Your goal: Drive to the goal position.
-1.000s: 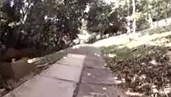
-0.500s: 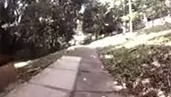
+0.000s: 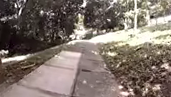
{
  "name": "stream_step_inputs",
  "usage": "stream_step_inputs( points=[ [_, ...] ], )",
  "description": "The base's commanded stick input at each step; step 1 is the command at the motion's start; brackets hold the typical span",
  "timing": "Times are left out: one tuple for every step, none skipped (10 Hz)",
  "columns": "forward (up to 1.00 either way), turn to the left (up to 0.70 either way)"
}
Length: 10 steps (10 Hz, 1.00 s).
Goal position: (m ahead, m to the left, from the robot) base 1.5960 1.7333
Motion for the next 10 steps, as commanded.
stream_step_inputs(
  points=[
    [0.45, 0.0],
    [0.45, 0.0],
    [0.45, 0.0],
    [0.45, 0.0],
    [0.45, 0.0],
    [0.45, 0.0],
    [0.45, 0.0],
    [0.45, 0.0],
    [0.45, 0.0],
    [0.45, 0.0]
  ],
)
